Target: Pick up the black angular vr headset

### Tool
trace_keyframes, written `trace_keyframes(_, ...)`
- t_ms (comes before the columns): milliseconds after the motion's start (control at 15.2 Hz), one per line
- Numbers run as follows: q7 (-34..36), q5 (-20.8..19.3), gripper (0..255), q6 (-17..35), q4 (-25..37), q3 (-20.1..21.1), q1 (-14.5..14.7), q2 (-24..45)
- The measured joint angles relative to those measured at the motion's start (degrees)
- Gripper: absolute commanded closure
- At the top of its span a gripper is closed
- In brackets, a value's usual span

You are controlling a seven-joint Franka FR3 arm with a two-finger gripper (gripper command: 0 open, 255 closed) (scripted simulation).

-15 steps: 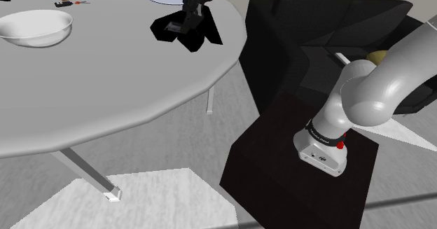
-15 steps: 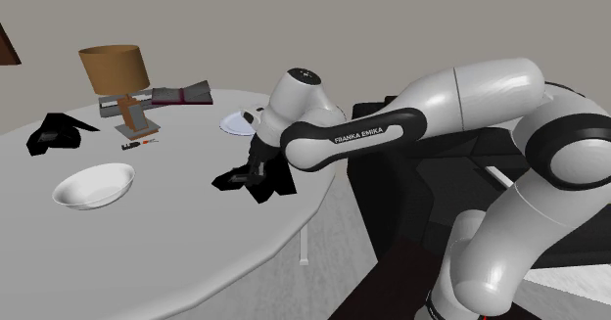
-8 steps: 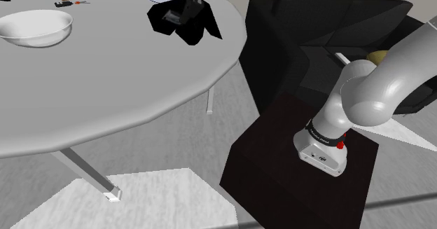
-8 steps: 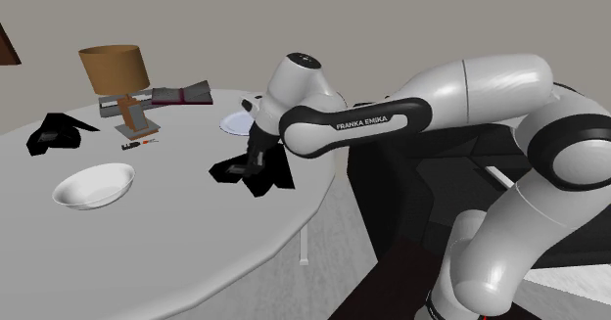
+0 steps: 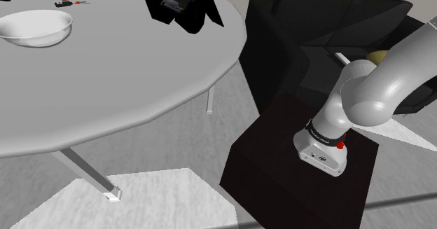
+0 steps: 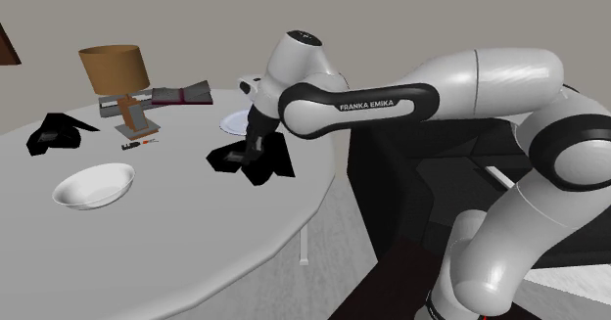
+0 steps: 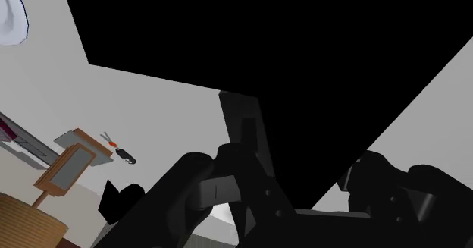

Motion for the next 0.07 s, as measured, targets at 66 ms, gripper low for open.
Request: trace_keyframes(66, 0.1, 0.0, 255, -0.5, 0.6, 0.1, 0.0, 0.1)
